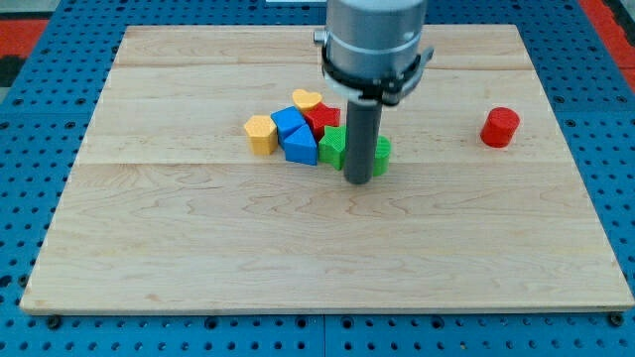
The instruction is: Move the green circle slightly towards the red circle
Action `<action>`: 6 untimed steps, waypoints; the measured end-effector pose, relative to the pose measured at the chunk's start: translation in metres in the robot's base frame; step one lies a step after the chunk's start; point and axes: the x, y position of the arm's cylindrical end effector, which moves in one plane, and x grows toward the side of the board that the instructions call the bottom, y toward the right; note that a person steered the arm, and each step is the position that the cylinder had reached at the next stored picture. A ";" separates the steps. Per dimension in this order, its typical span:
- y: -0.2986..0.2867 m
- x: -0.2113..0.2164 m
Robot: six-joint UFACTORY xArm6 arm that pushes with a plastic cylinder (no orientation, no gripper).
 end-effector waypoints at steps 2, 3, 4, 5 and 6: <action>0.017 -0.034; -0.011 -0.050; 0.048 -0.066; 0.085 -0.066; 0.086 -0.066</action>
